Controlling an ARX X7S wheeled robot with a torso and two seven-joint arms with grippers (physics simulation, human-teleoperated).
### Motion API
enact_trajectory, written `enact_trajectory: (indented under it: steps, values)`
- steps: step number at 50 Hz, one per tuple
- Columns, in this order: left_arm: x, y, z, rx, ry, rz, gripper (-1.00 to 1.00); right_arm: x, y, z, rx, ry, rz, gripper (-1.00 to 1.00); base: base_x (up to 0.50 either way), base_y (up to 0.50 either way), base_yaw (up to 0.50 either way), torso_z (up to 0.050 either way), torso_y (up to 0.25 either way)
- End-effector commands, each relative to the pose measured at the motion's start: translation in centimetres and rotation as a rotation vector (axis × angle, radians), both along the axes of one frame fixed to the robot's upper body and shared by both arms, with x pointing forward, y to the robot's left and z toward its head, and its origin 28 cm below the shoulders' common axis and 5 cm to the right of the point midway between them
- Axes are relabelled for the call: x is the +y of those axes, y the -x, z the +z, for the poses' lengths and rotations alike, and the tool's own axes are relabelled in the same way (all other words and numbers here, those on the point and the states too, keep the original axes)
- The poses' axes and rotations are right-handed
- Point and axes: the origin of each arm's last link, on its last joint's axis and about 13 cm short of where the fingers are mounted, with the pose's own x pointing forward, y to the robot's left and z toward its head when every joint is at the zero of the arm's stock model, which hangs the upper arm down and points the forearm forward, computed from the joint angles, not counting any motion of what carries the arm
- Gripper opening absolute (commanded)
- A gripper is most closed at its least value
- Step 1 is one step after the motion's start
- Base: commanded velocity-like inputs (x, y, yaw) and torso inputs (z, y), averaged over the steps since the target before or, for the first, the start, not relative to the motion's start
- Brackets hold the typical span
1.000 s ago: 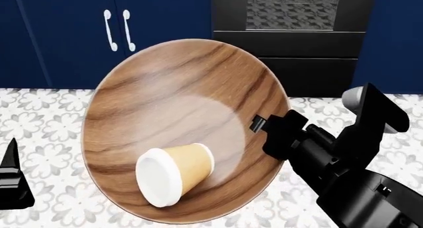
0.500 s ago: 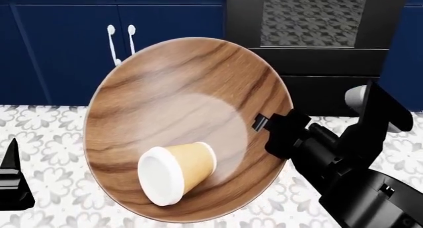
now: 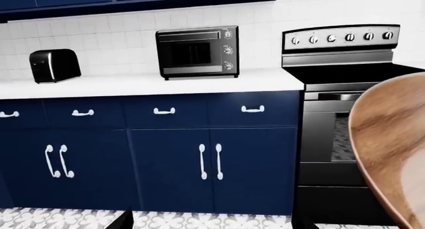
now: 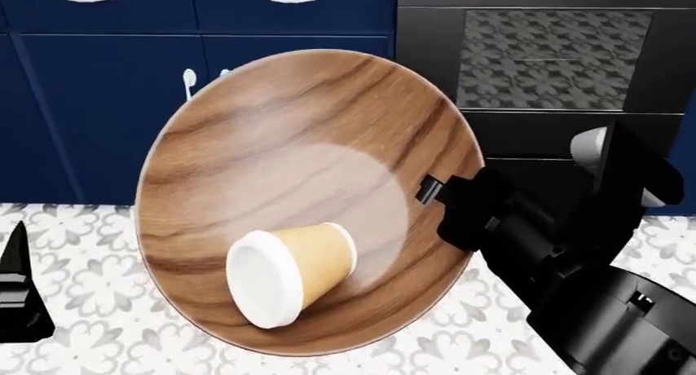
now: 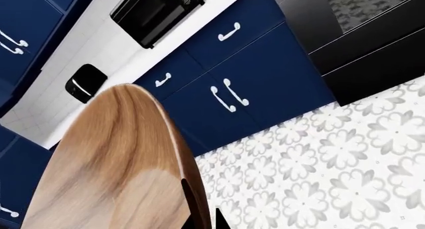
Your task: Place the cup inside the bowl on the dining table and move the bowl to any counter.
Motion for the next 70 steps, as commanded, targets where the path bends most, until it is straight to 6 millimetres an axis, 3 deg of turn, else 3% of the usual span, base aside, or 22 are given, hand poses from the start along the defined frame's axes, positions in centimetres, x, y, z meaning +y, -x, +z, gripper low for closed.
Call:
enact_trajectory:
  steps: [1, 39, 70]
  values:
    - [-0.12, -0.26, 0.36, -0.016, 0.02, -0.021, 1.0, -0.11, -0.15, 1.08, -0.037, -0.021, 0.004, -1.0, 0.5, 0.19, 0.0, 0.0, 0.0]
    - [-0.83, -0.67, 0.9, -0.038, 0.014, -0.056, 1.0, -0.33, 0.12, 1.0, -0.026, -0.044, -0.003, -1.0, 0.5, 0.19, 0.0, 0.0, 0.002]
    - [-0.64, -0.53, 1.16, -0.046, 0.009, -0.053, 1.0, -0.43, 0.37, 1.29, -0.036, -0.036, -0.008, -1.0, 0.5, 0.02, 0.0, 0.0, 0.001]
